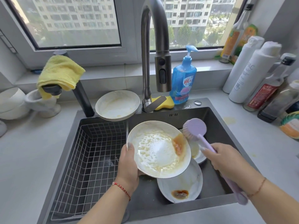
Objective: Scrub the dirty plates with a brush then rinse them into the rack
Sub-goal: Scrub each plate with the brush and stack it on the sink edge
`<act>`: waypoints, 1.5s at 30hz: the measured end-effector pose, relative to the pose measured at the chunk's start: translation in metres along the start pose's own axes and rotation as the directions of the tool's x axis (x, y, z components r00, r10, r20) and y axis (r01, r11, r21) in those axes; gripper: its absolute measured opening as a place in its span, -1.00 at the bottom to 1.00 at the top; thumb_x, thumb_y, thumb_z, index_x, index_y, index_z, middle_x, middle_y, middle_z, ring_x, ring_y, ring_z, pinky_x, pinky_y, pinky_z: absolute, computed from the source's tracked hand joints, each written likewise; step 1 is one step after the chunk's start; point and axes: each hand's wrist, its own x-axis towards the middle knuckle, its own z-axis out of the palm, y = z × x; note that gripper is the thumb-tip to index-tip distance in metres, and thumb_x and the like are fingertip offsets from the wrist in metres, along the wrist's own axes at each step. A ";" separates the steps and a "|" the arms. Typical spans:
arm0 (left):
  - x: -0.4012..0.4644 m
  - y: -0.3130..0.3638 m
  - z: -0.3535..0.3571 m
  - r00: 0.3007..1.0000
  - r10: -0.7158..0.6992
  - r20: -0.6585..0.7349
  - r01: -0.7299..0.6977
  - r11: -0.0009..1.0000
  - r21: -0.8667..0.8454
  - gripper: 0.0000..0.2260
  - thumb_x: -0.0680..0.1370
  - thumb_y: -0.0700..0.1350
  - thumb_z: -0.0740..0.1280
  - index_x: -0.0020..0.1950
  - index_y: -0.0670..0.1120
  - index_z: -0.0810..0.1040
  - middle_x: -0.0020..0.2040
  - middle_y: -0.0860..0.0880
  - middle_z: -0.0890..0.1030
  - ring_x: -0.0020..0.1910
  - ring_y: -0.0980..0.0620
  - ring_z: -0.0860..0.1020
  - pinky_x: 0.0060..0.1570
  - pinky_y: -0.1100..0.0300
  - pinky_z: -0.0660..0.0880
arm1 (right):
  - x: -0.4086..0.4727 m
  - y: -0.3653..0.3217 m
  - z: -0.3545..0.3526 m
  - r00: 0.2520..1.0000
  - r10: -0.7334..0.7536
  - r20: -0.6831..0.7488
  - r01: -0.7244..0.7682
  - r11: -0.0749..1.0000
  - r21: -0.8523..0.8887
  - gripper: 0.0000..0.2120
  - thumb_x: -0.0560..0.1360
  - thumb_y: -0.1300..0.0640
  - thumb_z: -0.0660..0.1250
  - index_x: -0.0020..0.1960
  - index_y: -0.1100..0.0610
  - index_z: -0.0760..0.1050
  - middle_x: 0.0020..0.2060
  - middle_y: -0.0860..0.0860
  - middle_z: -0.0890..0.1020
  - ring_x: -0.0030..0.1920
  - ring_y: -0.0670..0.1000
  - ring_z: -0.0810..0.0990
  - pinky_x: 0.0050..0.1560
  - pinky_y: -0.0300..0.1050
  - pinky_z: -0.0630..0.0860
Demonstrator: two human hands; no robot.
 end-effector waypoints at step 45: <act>-0.013 0.023 -0.014 0.894 0.313 0.321 -0.445 0.533 0.719 -0.67 0.32 -0.09 0.57 -0.10 -0.10 0.46 -0.20 0.03 0.57 -0.25 0.13 0.54 -0.31 0.19 0.52 | -0.058 -0.057 0.038 0.998 0.041 0.056 -0.068 0.727 0.684 -0.72 0.62 0.02 0.15 0.21 -0.27 0.52 -0.52 0.08 0.45 -0.54 -0.01 0.29 -0.50 -0.20 0.29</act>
